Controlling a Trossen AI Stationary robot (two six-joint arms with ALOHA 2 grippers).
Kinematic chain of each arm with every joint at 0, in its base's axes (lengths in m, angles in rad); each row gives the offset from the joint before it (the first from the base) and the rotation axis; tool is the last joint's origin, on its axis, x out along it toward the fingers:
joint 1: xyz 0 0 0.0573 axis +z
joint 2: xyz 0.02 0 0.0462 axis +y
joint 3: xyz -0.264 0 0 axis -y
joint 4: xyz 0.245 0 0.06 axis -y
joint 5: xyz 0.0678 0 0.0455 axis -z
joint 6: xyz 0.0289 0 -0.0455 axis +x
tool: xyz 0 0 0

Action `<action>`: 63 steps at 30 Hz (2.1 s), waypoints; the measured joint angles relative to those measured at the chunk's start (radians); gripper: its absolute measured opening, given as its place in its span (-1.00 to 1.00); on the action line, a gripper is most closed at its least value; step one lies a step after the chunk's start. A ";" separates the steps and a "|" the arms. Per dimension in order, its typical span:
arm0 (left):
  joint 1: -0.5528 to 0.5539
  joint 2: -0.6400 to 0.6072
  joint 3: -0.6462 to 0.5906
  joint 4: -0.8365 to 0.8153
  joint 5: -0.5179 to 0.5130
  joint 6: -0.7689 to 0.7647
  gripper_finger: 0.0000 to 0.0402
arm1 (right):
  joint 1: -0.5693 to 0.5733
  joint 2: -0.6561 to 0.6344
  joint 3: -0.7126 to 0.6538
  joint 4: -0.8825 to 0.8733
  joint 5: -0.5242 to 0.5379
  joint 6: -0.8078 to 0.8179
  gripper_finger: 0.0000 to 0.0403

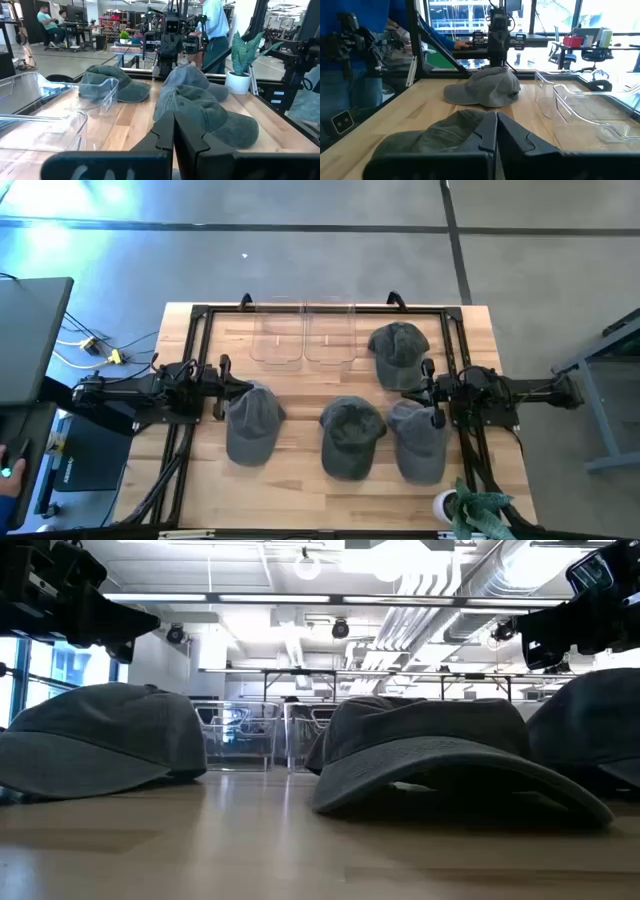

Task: Pick & Place hat

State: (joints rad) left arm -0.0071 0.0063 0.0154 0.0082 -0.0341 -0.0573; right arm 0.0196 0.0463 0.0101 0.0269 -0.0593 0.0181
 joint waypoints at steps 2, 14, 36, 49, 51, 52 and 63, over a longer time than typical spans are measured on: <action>0.000 0.000 0.000 0.000 0.000 0.000 -1.00 | 0.000 0.000 0.000 0.000 0.000 0.000 -0.97; 0.000 0.000 0.000 0.000 0.000 0.000 -1.00 | 0.000 0.000 0.000 0.000 0.000 0.000 -0.95; 0.000 0.000 0.000 0.000 0.000 0.000 -1.00 | 0.000 0.000 0.000 0.000 0.000 0.000 -0.96; 0.000 0.000 0.000 0.000 0.000 -0.003 -1.00 | 0.000 0.000 0.000 0.000 0.000 0.000 -0.97; 0.000 0.000 0.000 0.001 0.010 -0.049 -1.00 | 0.000 0.000 0.000 0.000 0.000 0.000 -0.97; 0.000 0.000 0.000 0.005 0.026 -0.095 -1.00 | 0.000 0.000 0.000 0.000 0.000 0.000 -0.98; 0.000 0.001 0.006 0.097 0.023 -0.574 -1.00 | 0.000 0.000 0.000 0.000 0.000 0.000 -0.96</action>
State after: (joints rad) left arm -0.0068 0.0071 0.0210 0.1051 -0.0116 -0.6317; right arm 0.0195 0.0467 0.0101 0.0269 -0.0596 0.0181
